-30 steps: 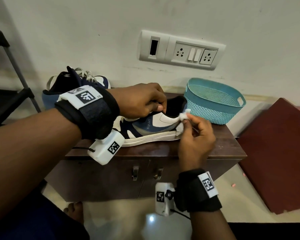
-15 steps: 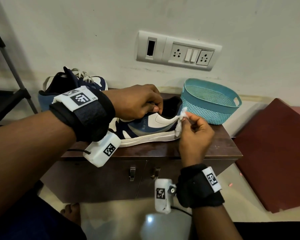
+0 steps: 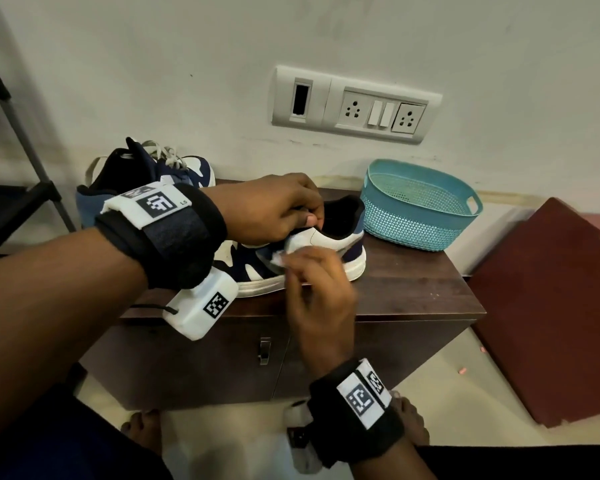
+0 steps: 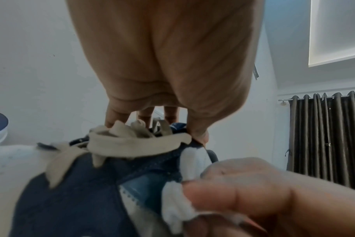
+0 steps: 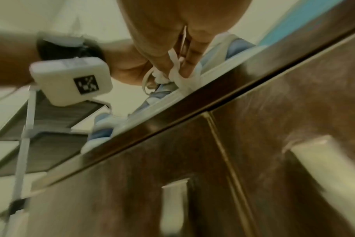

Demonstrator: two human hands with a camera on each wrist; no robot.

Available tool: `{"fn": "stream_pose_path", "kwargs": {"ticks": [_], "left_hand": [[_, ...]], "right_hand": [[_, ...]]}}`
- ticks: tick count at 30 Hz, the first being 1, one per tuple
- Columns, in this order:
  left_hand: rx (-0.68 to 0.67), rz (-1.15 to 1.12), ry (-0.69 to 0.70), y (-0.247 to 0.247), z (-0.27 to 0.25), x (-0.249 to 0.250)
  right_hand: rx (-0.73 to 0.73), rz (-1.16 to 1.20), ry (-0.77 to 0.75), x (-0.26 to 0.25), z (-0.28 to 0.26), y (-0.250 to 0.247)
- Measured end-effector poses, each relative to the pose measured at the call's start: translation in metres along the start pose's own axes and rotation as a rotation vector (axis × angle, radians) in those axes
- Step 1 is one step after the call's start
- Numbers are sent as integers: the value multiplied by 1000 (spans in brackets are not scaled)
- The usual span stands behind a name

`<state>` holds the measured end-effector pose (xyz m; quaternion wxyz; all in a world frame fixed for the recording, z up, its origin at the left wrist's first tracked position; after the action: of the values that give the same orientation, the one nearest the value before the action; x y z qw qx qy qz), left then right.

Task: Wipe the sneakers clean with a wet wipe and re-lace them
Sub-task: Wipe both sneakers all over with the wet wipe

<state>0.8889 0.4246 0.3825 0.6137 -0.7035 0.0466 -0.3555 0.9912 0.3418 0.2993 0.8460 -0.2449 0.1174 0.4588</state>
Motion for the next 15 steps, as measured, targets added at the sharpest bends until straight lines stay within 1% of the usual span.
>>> {"fn": "stream_pose_path", "kwargs": {"ticks": [1,2,3,4,6,7,8,9,12,13,14,15], "left_hand": [[-3,-1,2,1,0,0],[-1,-3,1,1,1,-1],[1,-2,-2,1,1,-2],[4,1,-2,0,1,-2],[9,4,-5,0,2,-4],[6,6,-8,0,2,-4],[3,10,-9,0,2,-3],[2,13,-13,0,3,-2],[4,19,-21,0,2,-2],[1,24,-22,0,2,-2],[-1,27,-23,0,2,-3],[-2,28,-27,0,2,-2]], "right_hand": [[-53,-26,-57,-3,0,3],[-37,-62,-66,1,4,-2],[35,-98,-31,11,9,-11],[146,-125,40,23,12,-24],[349,-118,226,48,14,-46],[401,-107,281,54,15,-50],[412,-101,292,55,16,-50],[372,-96,258,50,16,-45],[112,-83,68,26,7,-27],[51,-94,33,25,5,-28],[37,-119,36,31,6,-32],[77,-125,97,47,6,-39]]}}
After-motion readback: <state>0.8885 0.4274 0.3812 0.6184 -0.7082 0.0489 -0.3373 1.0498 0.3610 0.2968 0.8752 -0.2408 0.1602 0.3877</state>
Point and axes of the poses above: each hand's wrist, its own z-axis towards the middle knuckle, its own y-axis out of the palm, x = y × z, the point moved 6 cm from there along z, towards the middle knuckle, and after that the axes turned 10 degrees about -y, right-handed, at the moved point
